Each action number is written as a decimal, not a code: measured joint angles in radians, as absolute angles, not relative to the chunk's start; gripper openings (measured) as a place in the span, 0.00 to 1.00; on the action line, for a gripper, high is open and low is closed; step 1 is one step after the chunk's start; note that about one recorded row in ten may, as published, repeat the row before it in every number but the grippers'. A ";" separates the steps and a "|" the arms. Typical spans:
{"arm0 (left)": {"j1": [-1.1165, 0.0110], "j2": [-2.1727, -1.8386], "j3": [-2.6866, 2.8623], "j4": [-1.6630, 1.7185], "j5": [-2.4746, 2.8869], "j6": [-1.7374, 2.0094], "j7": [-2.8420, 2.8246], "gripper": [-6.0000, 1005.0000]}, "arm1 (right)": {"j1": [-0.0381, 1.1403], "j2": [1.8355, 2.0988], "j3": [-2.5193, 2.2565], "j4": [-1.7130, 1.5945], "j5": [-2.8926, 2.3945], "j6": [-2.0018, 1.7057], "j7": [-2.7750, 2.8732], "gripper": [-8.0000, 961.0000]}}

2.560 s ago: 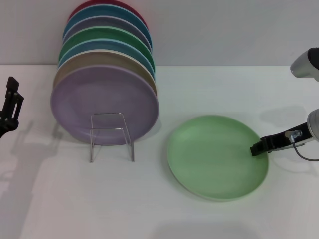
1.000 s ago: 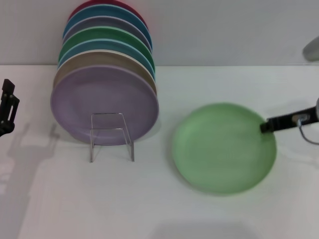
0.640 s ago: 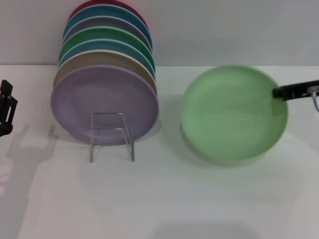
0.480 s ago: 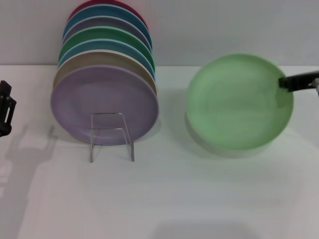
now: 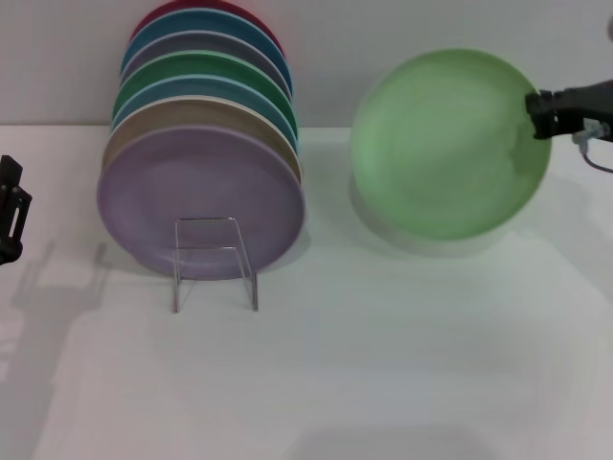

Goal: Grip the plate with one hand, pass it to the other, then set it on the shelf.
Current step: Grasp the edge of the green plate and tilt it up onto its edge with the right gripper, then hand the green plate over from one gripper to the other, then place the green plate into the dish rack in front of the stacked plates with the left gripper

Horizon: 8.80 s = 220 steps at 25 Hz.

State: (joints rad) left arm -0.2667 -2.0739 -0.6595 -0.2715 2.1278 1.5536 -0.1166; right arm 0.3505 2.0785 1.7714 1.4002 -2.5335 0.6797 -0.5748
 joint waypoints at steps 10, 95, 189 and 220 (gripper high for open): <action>-0.262 -2.074 -0.658 -0.271 2.128 1.558 -0.118 0.67 | 0.313 2.079 1.620 1.304 -2.534 0.341 -0.577 0.03; -0.255 -2.078 -0.193 -0.362 2.134 1.559 -0.008 0.67 | 0.159 2.092 0.365 0.713 -2.200 -1.424 -0.618 0.04; -0.283 -2.078 -0.244 -0.362 2.121 1.471 -0.008 0.05 | 0.248 2.085 0.290 0.621 -2.205 -1.407 -0.587 0.09; -0.222 -2.063 -0.353 -0.317 2.126 1.720 -0.020 0.07 | 0.192 2.086 0.263 0.527 -2.203 -1.520 -0.511 0.43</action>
